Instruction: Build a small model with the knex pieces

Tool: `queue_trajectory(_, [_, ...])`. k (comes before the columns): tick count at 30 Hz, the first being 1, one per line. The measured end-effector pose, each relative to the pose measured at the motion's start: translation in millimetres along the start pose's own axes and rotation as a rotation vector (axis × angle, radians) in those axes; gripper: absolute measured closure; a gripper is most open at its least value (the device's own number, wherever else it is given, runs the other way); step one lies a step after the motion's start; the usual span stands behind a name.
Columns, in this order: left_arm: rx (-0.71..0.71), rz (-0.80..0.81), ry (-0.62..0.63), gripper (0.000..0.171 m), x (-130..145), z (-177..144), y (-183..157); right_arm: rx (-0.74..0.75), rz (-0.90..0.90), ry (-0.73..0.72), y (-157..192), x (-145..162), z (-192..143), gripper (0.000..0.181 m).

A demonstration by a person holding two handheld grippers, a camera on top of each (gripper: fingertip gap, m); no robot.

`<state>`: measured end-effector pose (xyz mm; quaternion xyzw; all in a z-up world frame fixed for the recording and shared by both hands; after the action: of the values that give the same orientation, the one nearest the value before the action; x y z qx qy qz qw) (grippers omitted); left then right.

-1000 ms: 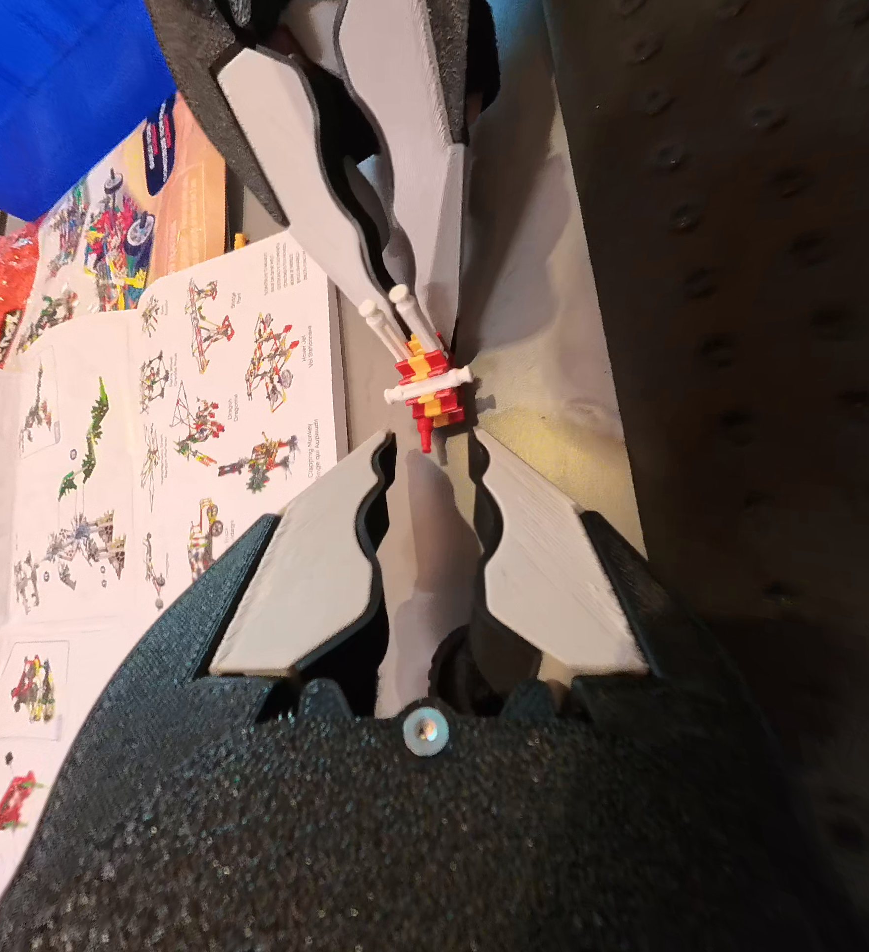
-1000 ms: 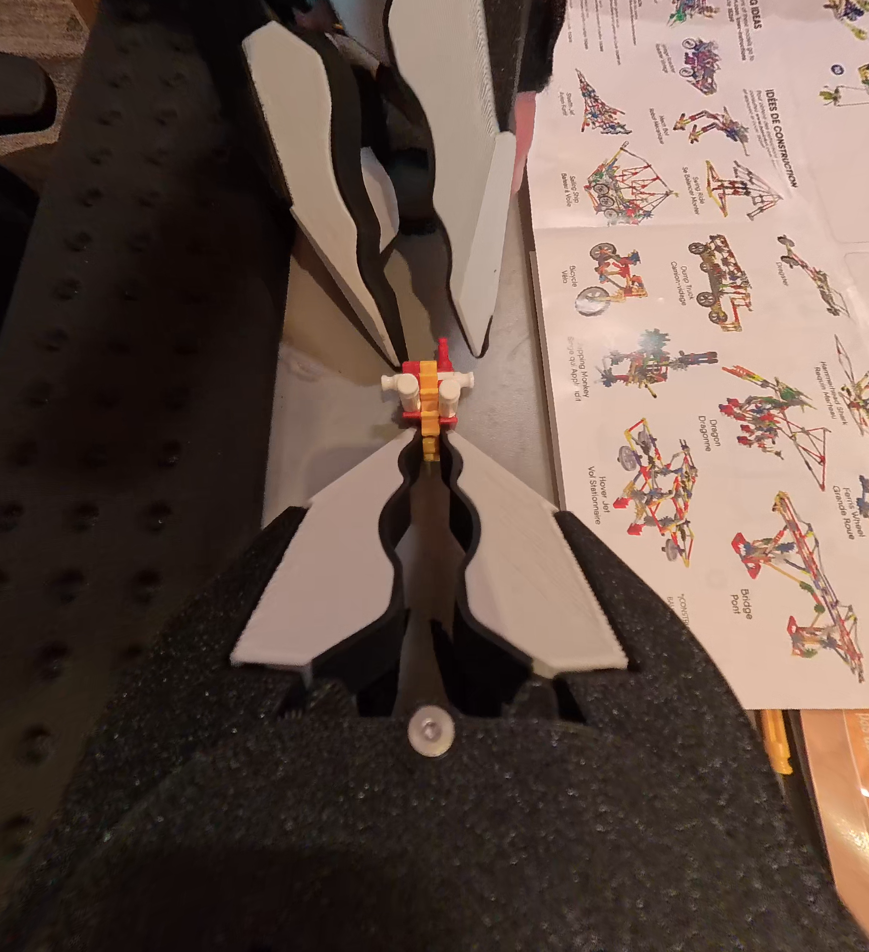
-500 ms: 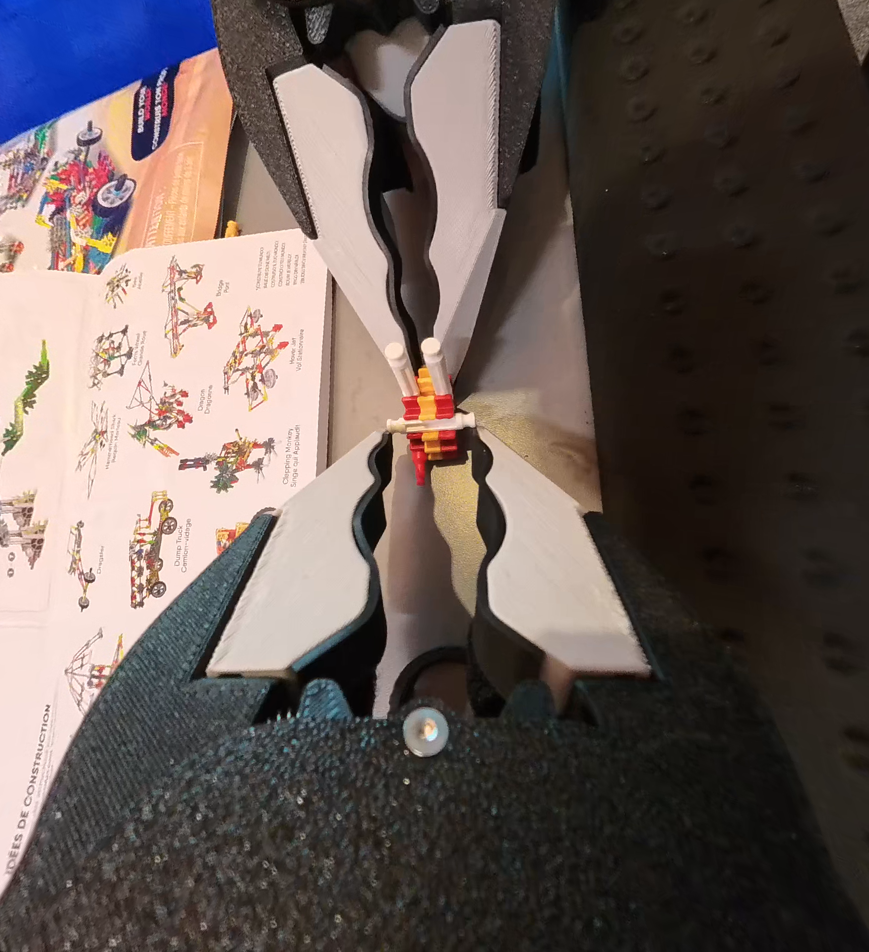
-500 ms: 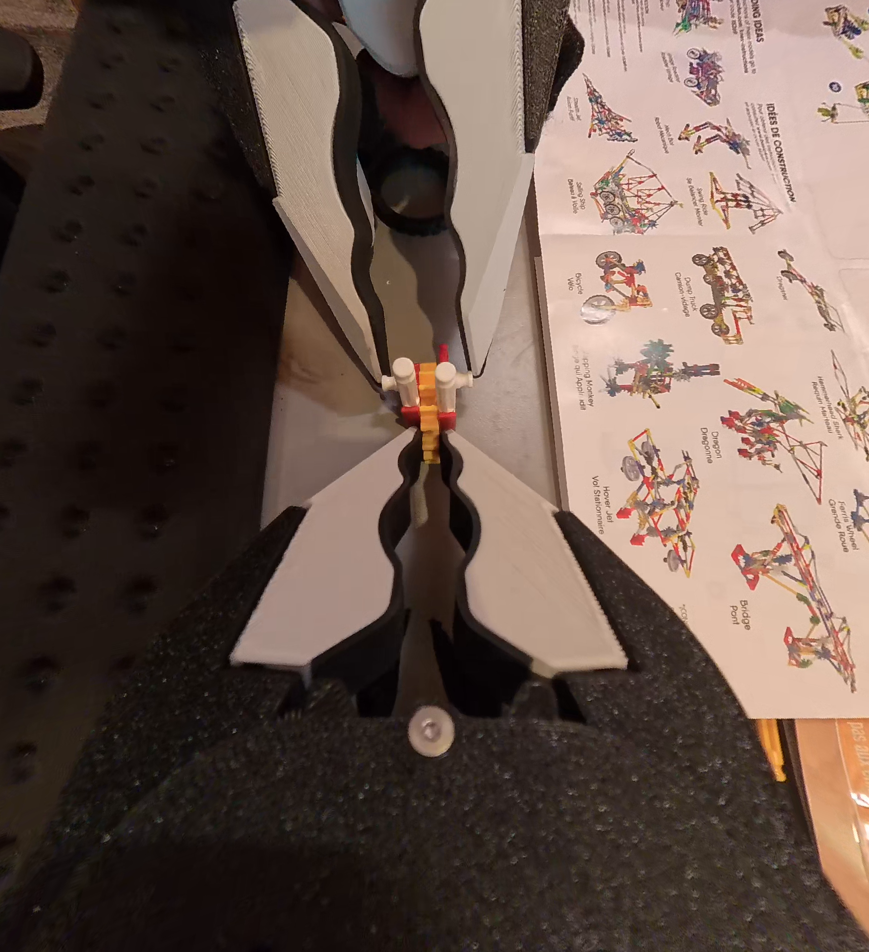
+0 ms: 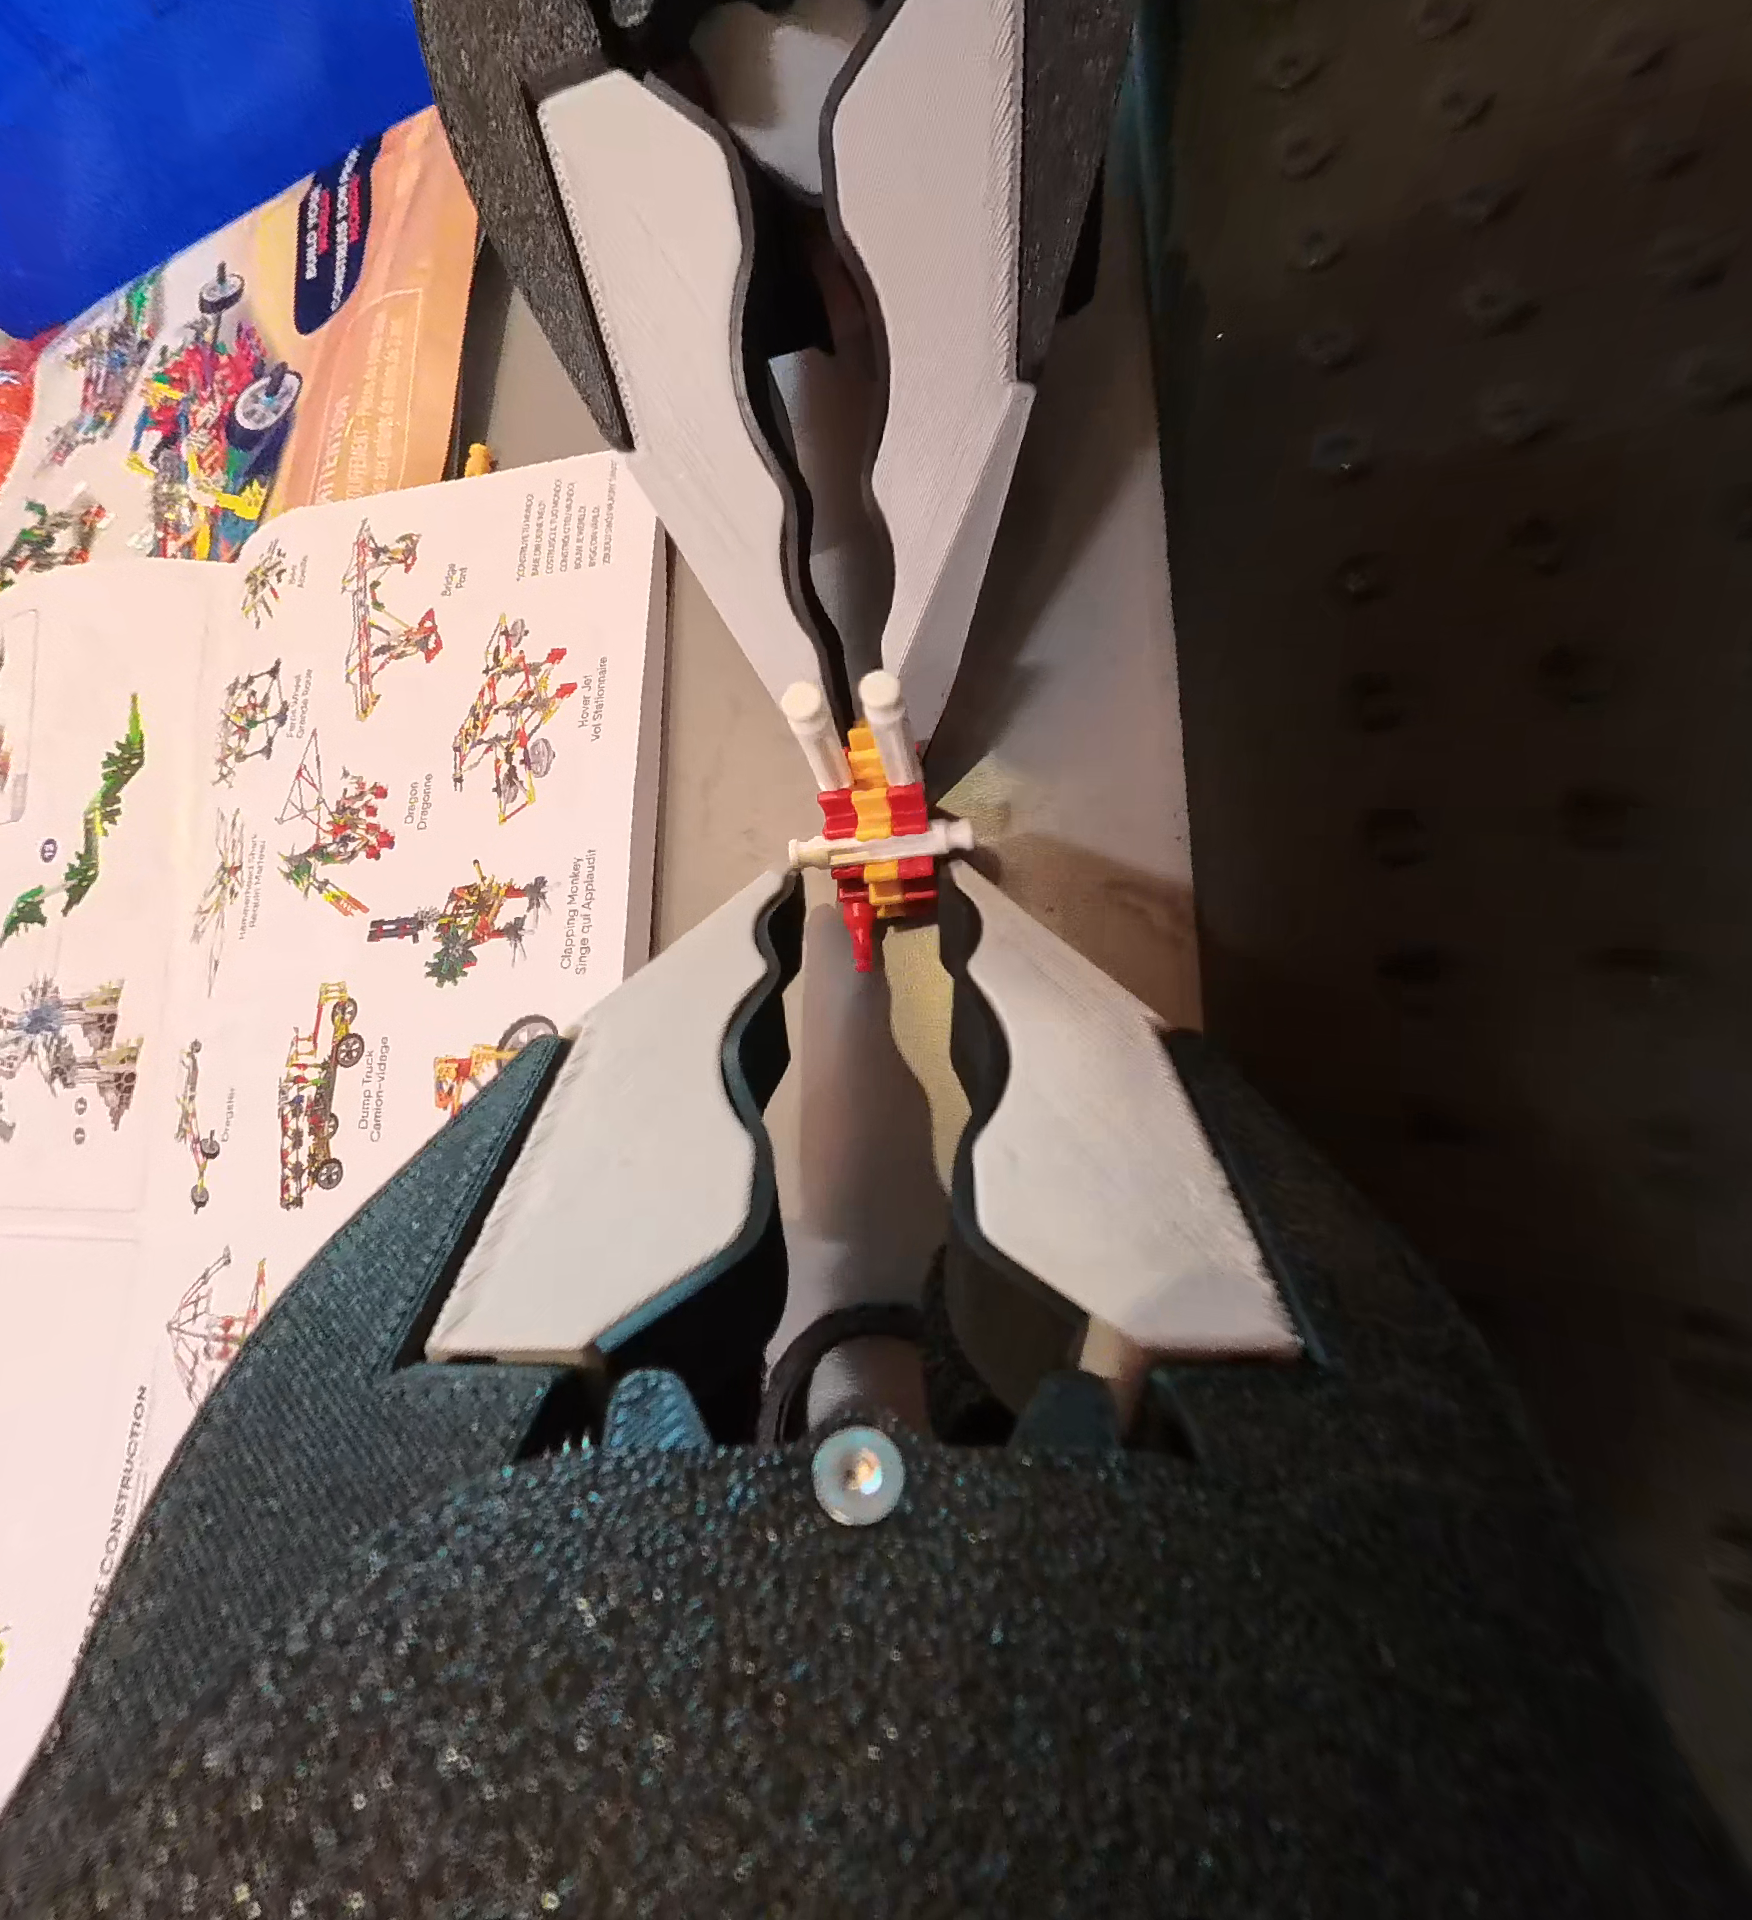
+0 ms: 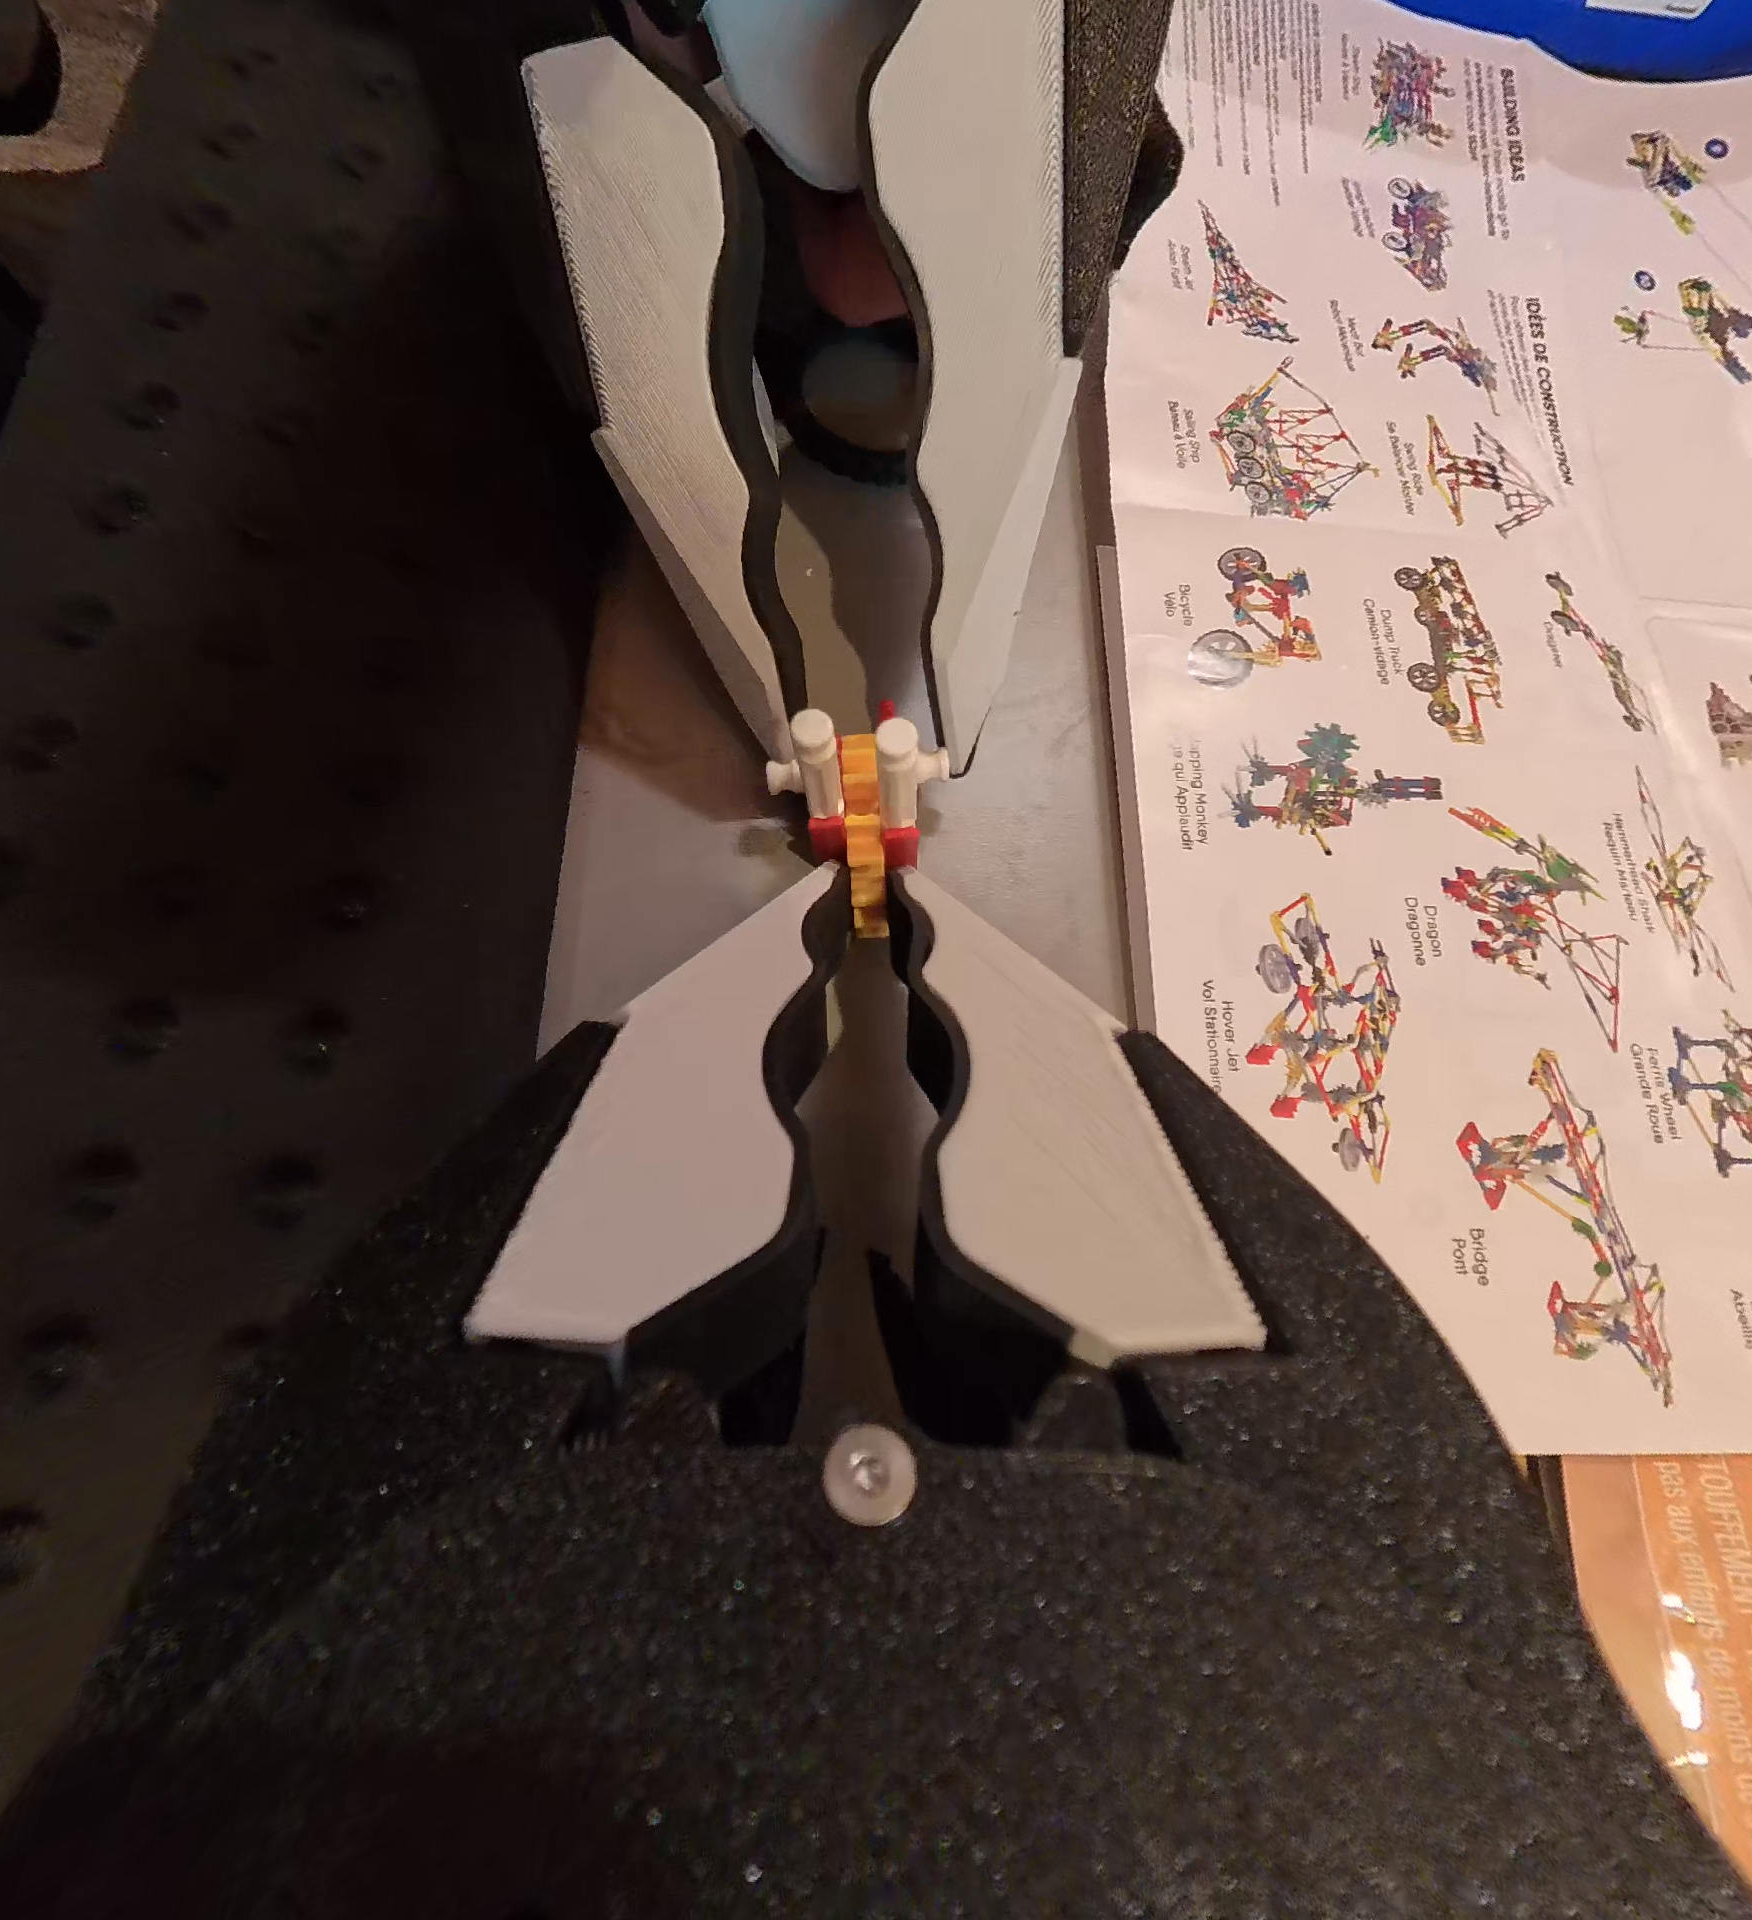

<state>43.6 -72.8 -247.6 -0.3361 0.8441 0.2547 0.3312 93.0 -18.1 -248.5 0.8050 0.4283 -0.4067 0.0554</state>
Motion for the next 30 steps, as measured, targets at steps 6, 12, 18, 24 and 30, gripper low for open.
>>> queue_trajectory(6, [0.0,-0.005,-0.033,0.149,-3.4,-7.1,2.6,-0.008,0.016,0.0,-1.0,0.7,-0.3,0.175])
queue_trajectory(12, [0.015,-0.007,-0.031,0.15,-2.8,-5.8,-1.2,-0.009,0.021,-0.01,-1.1,-0.2,-1.3,0.174])
queue_trajectory(18, [0.023,-0.019,-0.031,0.15,-3.0,-3.8,-1.8,-0.009,0.035,-0.03,-2.0,-1.6,-3.2,0.174])
queue_trajectory(24, [0.022,-0.029,-0.034,0.154,-2.9,-3.0,-0.3,-0.007,0.032,-0.037,-1.4,-2.3,-3.3,0.175])
queue_trajectory(30, [0.009,-0.025,-0.032,0.155,-3.2,-2.6,-0.5,-0.001,0.023,-0.036,-0.6,-3.2,-2.6,0.176])
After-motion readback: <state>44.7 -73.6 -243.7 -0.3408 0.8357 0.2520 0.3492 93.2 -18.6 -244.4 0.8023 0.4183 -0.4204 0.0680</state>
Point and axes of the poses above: each gripper's, where its closed fingertips meet, z out along the fingers, x out of its underside, y = z × x across the jaws, the point moved 4 cm from there along -z, back along the fingers, and after that the axes turned 9 degrees about -z, right-handed, at the moved point
